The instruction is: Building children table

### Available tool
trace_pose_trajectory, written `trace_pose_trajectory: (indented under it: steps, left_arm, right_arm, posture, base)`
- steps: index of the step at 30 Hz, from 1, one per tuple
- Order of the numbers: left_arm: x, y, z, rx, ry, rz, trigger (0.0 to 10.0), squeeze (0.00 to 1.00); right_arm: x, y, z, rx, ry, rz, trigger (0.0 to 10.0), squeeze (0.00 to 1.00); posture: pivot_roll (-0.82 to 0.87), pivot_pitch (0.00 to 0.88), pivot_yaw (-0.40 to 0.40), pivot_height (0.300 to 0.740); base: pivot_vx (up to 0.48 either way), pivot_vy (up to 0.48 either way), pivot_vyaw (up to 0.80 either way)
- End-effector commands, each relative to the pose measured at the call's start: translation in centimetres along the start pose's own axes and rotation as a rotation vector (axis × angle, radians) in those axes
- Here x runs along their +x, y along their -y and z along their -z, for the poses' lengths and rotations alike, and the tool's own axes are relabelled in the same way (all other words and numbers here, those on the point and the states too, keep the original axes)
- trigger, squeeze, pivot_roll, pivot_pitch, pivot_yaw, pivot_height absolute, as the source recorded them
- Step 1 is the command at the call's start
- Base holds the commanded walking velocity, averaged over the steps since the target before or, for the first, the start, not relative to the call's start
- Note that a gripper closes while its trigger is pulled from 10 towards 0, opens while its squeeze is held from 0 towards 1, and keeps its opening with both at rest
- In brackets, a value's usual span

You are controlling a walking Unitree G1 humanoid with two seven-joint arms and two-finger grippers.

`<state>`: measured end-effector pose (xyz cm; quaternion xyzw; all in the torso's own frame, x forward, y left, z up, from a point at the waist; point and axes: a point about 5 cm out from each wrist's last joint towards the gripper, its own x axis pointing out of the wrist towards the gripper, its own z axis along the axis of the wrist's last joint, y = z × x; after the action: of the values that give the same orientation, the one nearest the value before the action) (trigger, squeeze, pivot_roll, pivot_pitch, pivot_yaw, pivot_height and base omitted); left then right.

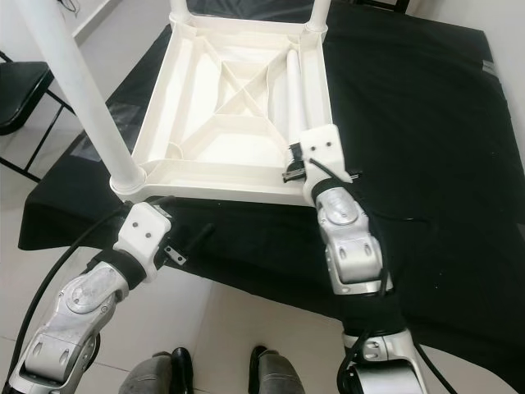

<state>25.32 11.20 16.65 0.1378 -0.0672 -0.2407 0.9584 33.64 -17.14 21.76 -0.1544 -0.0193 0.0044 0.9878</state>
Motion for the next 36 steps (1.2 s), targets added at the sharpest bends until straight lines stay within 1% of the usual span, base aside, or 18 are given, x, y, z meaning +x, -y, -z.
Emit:
trace_pose_trajectory:
  steps: [1, 2, 4, 7, 12, 16, 17, 19, 23, 24, 25, 26, 28, 30, 31, 33, 34, 36]
  left_arm:
    - [-0.2, 0.0, -0.1, -0.019, -0.005, -0.001, 10.0, 0.0]
    - [-0.2, 0.0, -0.1, -0.019, -0.005, -0.001, 10.0, 0.0]
    - [0.0, -0.1, -0.5, -0.032, 0.01, -0.001, 10.0, 0.0]
    - [0.1, -0.2, -0.6, -0.037, 0.015, -0.002, 10.0, 0.0]
    - [0.4, -0.4, -1.2, -0.041, 0.037, 0.01, 10.0, 0.0]
    - [0.7, -0.4, -1.6, -0.044, 0.051, 0.022, 10.0, 0.0]
    - [0.9, -0.5, -1.9, -0.047, 0.062, 0.028, 10.0, 0.0]
    - [0.9, -0.5, -1.9, -0.047, 0.062, 0.028, 10.0, 0.0]
    - [1.3, -0.7, -2.6, -0.07, 0.091, 0.036, 10.0, 0.0]
    - [1.5, -0.8, -2.9, -0.082, 0.101, 0.039, 10.0, 0.0]
    - [1.7, -0.8, -3.2, -0.096, 0.114, 0.043, 10.0, 0.0]
    - [1.9, -0.8, -3.5, -0.104, 0.125, 0.045, 10.0, 0.0]
    - [1.9, -0.8, -3.5, -0.104, 0.125, 0.045, 10.0, 0.0]
    - [2.4, -0.9, -4.2, -0.136, 0.157, 0.05, 10.0, 0.0]
    - [2.4, -0.9, -4.2, -0.136, 0.157, 0.05, 10.0, 0.0]
    - [3.3, -0.8, -5.5, -0.158, 0.205, 0.088, 10.0, 0.0]
    - [3.3, -0.8, -5.5, -0.158, 0.205, 0.088, 10.0, 0.0]
    - [4.5, -0.9, -7.5, -0.218, 0.285, 0.113, 10.0, 0.0]
  right_arm:
    - [0.2, 2.6, -0.9, 0.072, 0.062, 0.043, 0.0, 0.0]
    - [0.2, 2.6, -0.9, 0.072, 0.062, 0.043, 0.0, 0.0]
    - [-0.1, 4.7, -2.6, 0.144, 0.168, 0.027, 0.0, 0.0]
    - [-0.3, 5.4, -3.2, 0.156, 0.202, 0.019, 0.0, 0.0]
    - [-1.0, 9.4, -4.7, 0.245, 0.312, 0.057, 0.0, 0.0]
    - [-1.0, 10.5, -4.7, 0.299, 0.326, 0.092, 0.0, 0.0]
    - [-1.0, 11.0, -4.6, 0.346, 0.336, 0.117, 0.0, 0.0]
    - [-1.0, 11.0, -4.6, 0.346, 0.336, 0.117, 0.0, 0.0]
    - [-1.0, 11.6, -4.1, 0.456, 0.345, 0.151, 0.0, 0.0]
    - [-1.0, 11.2, -3.9, 0.5, 0.352, 0.129, 1.2, 0.0]
    - [-1.1, 10.8, -3.7, 0.565, 0.359, 0.089, 10.0, 0.0]
    - [-1.1, 10.4, -3.5, 0.599, 0.362, 0.051, 10.0, 0.0]
    - [-1.1, 10.4, -3.5, 0.599, 0.362, 0.051, 10.0, 0.0]
    - [-1.1, 9.7, -3.6, 0.649, 0.382, -0.031, 10.0, 0.0]
    - [-1.1, 9.7, -3.6, 0.649, 0.382, -0.031, 10.0, 0.0]
    - [-1.1, 9.6, -3.9, 0.674, 0.406, -0.075, 10.0, 0.0]
    - [-1.1, 9.6, -3.9, 0.674, 0.406, -0.075, 10.0, 0.0]
    - [-1.2, 9.9, -4.1, 0.704, 0.439, -0.086, 10.0, 0.0]
  posture:
    - [0.02, 0.227, -0.066, 0.74]
    - [0.02, 0.227, -0.066, 0.74]
    - [0.02, 0.225, -0.06, 0.74]
    - [0.02, 0.225, -0.06, 0.74]
    - [0.02, 0.219, -0.051, 0.74]
    - [0.02, 0.215, -0.05, 0.74]
    - [0.02, 0.214, -0.048, 0.74]
    - [0.02, 0.214, -0.048, 0.74]
    - [0.02, 0.213, -0.043, 0.74]
    - [0.02, 0.211, -0.043, 0.74]
    - [0.03, 0.21, -0.044, 0.74]
    - [0.03, 0.21, -0.045, 0.74]
    - [0.03, 0.21, -0.045, 0.74]
    - [0.03, 0.207, -0.048, 0.74]
    - [0.03, 0.207, -0.048, 0.74]
    - [0.03, 0.203, -0.051, 0.74]
    - [0.03, 0.203, -0.051, 0.74]
    - [0.03, 0.197, -0.053, 0.74]
  base:
    - [0.0, 0.0, 0.0]
    - [0.0, 0.0, 0.0]
    - [0.0, 0.0, 0.0]
    - [0.0, 0.0, 0.0]
    - [0.0, 0.0, 0.0]
    - [0.0, 0.0, 0.0]
    - [0.0, 0.0, 0.0]
    - [0.0, 0.0, 0.0]
    - [0.0, 0.0, 0.0]
    - [0.0, 0.0, 0.0]
    - [0.0, 0.0, 0.0]
    - [0.0, 0.0, 0.0]
    - [0.0, 0.0, 0.0]
    - [0.0, 0.0, -0.8]
    - [0.0, 0.0, -0.8]
    - [0.0, 0.0, -0.8]
    - [0.0, 0.0, -0.8]
    - [0.0, 0.0, -0.8]
